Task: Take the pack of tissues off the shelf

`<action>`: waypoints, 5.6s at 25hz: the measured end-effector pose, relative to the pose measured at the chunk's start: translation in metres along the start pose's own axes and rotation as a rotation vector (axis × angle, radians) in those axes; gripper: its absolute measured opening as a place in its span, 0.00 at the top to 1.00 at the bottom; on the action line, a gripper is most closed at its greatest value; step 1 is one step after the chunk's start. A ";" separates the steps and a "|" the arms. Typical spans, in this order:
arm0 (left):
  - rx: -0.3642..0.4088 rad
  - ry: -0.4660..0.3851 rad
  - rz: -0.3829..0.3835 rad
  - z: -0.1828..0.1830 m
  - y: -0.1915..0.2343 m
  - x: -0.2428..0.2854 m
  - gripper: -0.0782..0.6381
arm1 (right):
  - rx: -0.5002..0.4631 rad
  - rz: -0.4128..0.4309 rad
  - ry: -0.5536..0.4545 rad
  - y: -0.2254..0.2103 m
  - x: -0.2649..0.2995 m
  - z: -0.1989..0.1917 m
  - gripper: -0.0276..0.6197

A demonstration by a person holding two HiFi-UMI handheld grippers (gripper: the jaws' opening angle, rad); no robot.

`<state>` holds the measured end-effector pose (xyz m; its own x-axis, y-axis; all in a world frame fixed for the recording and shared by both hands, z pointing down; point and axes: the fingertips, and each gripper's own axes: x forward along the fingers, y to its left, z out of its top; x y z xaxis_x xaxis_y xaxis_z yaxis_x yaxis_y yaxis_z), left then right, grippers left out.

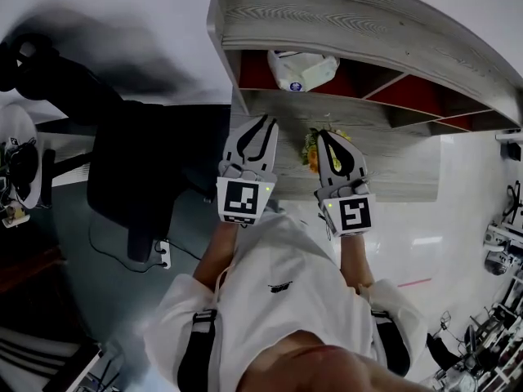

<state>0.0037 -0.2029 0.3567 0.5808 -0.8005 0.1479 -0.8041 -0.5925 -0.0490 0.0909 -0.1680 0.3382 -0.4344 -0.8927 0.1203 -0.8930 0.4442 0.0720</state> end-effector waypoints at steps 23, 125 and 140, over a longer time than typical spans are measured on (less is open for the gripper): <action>-0.029 0.064 -0.008 -0.029 0.019 0.072 0.74 | 0.030 -0.060 0.057 -0.027 0.028 -0.017 0.92; -0.184 0.226 0.329 -0.142 0.039 -0.090 0.85 | 0.028 0.162 0.085 0.093 -0.033 -0.061 0.92; -0.201 0.297 0.311 -0.199 0.024 -0.102 0.85 | 0.056 0.177 0.162 0.110 -0.035 -0.118 0.92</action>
<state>-0.1000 -0.1175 0.5374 0.2710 -0.8592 0.4339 -0.9597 -0.2763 0.0523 0.0214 -0.0789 0.4587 -0.5645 -0.7751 0.2840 -0.8115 0.5840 -0.0190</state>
